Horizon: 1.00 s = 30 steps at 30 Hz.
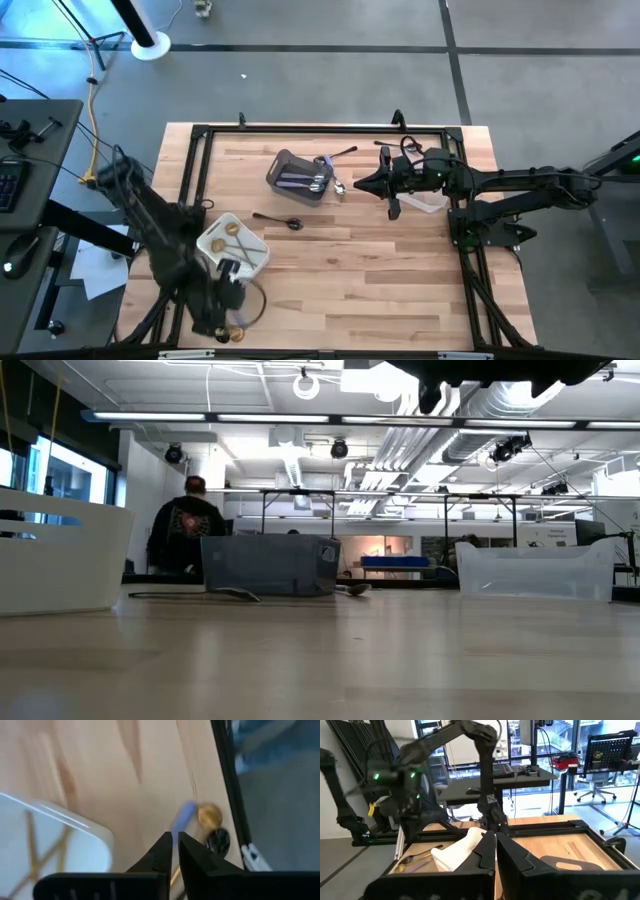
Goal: Sort silverware by color (type)
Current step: Put the gold spoon into the white bin
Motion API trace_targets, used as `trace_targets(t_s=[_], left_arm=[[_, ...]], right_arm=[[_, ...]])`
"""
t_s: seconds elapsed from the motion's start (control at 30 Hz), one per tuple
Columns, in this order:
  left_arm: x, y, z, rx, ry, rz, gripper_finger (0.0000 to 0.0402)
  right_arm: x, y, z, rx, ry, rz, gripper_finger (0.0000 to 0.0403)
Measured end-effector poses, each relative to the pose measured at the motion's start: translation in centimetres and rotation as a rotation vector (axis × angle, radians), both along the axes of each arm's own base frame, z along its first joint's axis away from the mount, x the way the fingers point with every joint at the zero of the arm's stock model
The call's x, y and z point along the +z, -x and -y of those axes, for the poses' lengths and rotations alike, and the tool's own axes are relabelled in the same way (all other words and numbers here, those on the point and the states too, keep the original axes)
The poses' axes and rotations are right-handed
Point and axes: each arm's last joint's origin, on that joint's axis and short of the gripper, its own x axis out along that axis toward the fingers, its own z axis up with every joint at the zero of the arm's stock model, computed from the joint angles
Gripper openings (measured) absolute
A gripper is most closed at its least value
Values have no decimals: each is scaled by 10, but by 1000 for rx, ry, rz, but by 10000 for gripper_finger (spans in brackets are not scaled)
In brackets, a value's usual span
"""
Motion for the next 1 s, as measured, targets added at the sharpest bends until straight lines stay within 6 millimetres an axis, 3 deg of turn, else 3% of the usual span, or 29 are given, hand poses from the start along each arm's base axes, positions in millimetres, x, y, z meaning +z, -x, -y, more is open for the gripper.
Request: trace_targets(t_s=[0.2,0.37,0.6,1.0], left_arm=[[-40,5,34,15,-19,-110,71],[-58,5,50,17,53,-129,114],[-77,14,39,36,-14,-174,155],[-95,20,29,17,-47,-187,157]], right_arm=[[0,0,0,0,1,4,0],[0,0,0,0,0,1,0],[0,0,0,-16,0,1,0],[-1,0,1,-19,-2,-6,0]])
